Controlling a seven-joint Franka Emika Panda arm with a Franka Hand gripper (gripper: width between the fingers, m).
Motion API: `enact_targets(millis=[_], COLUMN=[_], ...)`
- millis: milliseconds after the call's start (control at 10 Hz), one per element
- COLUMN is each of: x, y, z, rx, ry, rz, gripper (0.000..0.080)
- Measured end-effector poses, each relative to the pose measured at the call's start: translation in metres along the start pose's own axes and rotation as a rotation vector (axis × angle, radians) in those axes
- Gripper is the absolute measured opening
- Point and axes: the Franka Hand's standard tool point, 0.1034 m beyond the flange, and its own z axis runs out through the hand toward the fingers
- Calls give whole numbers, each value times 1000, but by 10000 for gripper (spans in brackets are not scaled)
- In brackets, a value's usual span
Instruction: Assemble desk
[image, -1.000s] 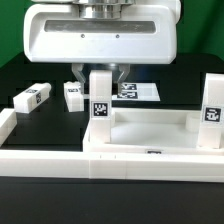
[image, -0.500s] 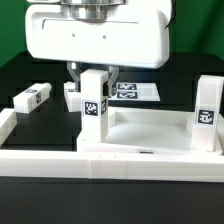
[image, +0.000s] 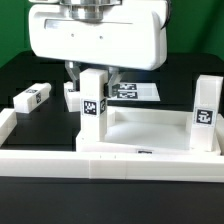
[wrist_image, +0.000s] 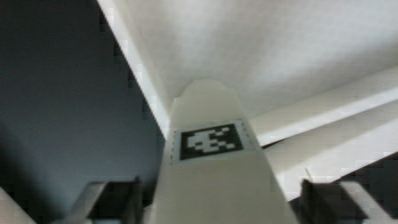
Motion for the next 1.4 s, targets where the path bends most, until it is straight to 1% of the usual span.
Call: enact_targets(millis=[100, 200, 300, 400, 500, 700, 800, 1100, 1200, 1300, 1400], x=[0, -1, -10, -22, -29, -38, -39, -39, -39, -37, -40], y=[0, -2, -4, -4, -5, -14, -20, -21, -19, -10, -10], z=[0, -7, -18, -25, -28, -36, -34, -33, -32, -31, -30], rx=[0, 7, 26, 33, 37, 46, 46, 47, 52, 67, 75], ry=[0, 2, 1, -8, -11, -10, -10, -13, -14, -22, -33], rz=[-3, 1, 29, 51, 48, 52, 40, 49, 54, 105, 256], gripper=[568, 568, 633, 644, 644, 649, 649, 649, 649, 649, 649])
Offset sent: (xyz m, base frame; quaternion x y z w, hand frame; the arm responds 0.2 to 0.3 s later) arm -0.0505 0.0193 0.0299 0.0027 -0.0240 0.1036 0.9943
